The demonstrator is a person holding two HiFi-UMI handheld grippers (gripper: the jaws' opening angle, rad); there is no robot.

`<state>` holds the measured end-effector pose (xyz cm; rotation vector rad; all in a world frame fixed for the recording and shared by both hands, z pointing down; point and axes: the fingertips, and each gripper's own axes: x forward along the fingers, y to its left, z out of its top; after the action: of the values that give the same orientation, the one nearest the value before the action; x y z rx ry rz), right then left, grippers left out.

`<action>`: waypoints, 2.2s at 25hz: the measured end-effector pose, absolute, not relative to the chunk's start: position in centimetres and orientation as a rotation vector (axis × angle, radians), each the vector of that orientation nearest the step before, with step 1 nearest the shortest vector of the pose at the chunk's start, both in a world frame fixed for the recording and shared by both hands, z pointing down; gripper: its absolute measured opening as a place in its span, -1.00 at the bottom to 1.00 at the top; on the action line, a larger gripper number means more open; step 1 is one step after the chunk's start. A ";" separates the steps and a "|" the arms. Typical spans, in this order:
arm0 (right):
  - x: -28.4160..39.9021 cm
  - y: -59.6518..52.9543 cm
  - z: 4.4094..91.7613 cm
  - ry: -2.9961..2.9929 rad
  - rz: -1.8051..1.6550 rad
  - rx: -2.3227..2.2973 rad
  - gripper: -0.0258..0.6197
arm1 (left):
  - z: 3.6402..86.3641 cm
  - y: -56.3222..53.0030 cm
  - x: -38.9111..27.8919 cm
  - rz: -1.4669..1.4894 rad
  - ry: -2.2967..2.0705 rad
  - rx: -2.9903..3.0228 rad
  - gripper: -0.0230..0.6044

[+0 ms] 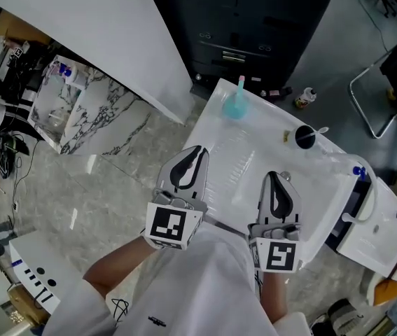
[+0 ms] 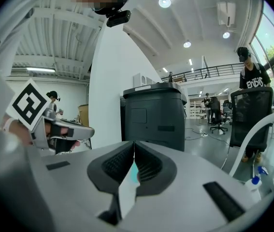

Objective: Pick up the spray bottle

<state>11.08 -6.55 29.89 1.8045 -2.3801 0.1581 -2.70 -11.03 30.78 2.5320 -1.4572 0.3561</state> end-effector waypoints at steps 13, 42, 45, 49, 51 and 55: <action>11.6 -9.9 34.0 -2.368 0.231 1.781 -0.90 | 36.3 -18.6 1.7 0.356 -1.356 2.542 -0.41; 12.7 -11.3 42.0 -2.282 0.406 1.822 -0.90 | 48.4 -28.6 6.4 0.425 -1.349 2.552 -0.23; 12.5 -11.2 42.1 -2.286 0.400 1.819 -0.90 | 48.5 -28.6 6.4 0.437 -1.361 2.574 -0.43; 12.2 -10.8 42.1 -2.290 0.403 1.817 -0.90 | 48.4 -28.3 6.4 0.460 -1.371 2.602 -0.45; 12.2 -10.8 41.9 -2.294 0.393 1.818 -0.90 | 48.4 -28.3 6.4 0.468 -1.372 2.604 -0.46; 12.2 -10.3 41.2 -2.303 0.366 1.829 -0.90 | 48.0 -28.3 6.1 0.454 -1.372 2.597 -0.48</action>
<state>12.24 -10.35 41.17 1.8290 -2.3032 0.3659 6.07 -28.34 48.01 2.5972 -1.3724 0.4538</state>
